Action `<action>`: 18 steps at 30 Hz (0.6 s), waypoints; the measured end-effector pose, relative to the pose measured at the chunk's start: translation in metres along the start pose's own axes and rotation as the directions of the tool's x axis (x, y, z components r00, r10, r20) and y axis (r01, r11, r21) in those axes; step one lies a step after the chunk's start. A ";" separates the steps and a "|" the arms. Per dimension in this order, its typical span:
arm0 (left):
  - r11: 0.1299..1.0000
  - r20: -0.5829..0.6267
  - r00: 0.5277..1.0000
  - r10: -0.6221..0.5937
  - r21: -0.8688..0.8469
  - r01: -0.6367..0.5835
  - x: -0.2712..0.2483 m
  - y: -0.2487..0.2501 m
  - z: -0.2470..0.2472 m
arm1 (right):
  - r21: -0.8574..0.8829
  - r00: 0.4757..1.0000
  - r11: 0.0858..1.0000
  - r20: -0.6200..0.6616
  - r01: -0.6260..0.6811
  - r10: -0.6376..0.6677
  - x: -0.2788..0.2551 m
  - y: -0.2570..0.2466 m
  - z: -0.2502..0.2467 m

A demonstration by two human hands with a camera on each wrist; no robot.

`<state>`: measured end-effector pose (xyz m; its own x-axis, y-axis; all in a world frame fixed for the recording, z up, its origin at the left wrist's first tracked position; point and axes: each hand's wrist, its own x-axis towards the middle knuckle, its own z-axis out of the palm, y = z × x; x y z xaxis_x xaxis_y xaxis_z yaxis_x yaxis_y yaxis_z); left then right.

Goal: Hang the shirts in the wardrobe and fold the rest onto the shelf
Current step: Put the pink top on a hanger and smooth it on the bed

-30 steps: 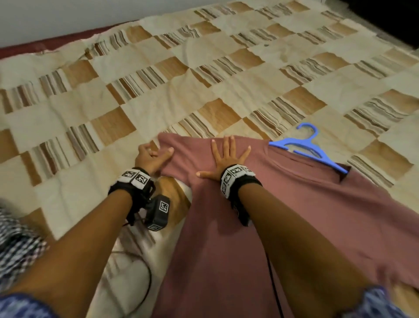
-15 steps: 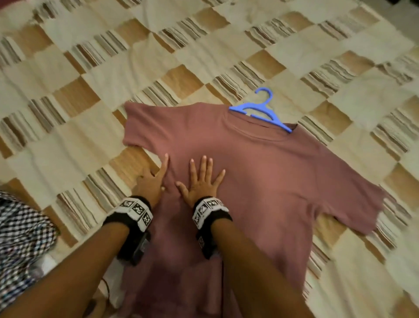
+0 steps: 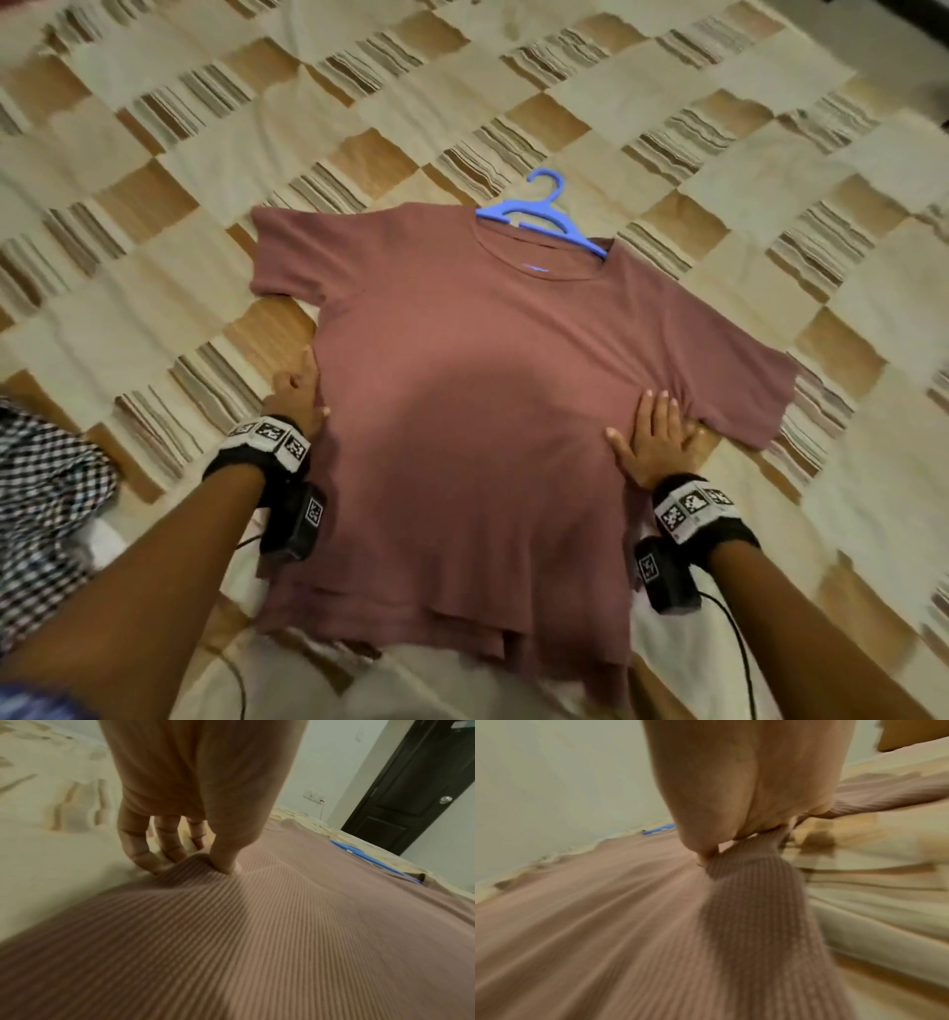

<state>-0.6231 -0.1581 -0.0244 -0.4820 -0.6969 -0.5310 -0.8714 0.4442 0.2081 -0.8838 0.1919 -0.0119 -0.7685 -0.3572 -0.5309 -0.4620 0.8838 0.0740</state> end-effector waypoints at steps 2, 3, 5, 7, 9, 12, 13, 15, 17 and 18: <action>0.994 0.013 1.000 -0.002 -0.113 0.004 -0.019 -0.013 0.008 | -0.032 0.978 0.984 -0.109 0.175 -0.178 -0.017 -0.026 0.008; 0.986 0.018 1.000 0.011 -0.168 -0.008 -0.032 -0.018 0.012 | -0.048 0.944 0.953 -0.132 0.300 -0.303 -0.030 -0.045 0.012; 0.967 0.038 0.999 0.033 -0.256 -0.022 -0.060 -0.027 0.023 | -0.133 0.845 0.839 -0.019 0.528 -0.534 -0.056 -0.080 0.026; 0.951 0.064 0.998 0.029 -0.310 -0.008 -0.092 -0.033 0.034 | -0.158 0.799 0.785 0.188 0.599 -0.571 -0.074 -0.091 0.036; 0.950 0.056 0.998 0.016 -0.313 0.002 -0.121 -0.039 0.046 | -0.194 0.828 0.807 0.204 0.557 -0.523 -0.082 -0.078 0.034; 0.911 -0.018 0.999 -0.040 -0.412 0.029 -0.142 -0.061 0.058 | -0.196 0.866 0.847 0.191 0.494 -0.461 -0.088 -0.037 0.029; 0.882 -0.029 0.998 -0.060 -0.470 0.040 -0.145 -0.068 0.060 | -0.161 0.879 0.870 0.197 0.465 -0.434 -0.094 -0.024 0.025; 0.810 -0.014 0.995 -0.099 -0.582 0.072 -0.147 -0.078 0.061 | -0.023 0.927 0.932 0.115 0.362 -0.357 -0.108 -0.001 0.020; 0.755 -0.002 0.993 -0.119 -0.650 0.089 -0.149 -0.078 0.060 | 0.057 0.970 0.968 -0.029 0.245 -0.243 -0.124 0.014 0.020; 0.739 -0.013 0.993 -0.121 -0.669 0.081 -0.149 -0.077 0.059 | 0.100 0.983 0.978 -0.023 0.184 -0.183 -0.132 0.019 0.025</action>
<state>-0.4791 -0.0548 -0.0100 -0.3739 -0.7530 -0.5414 -0.7437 -0.1054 0.6601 -0.7800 0.2631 0.0384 -0.6808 -0.5196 -0.5163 -0.5492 0.8285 -0.1095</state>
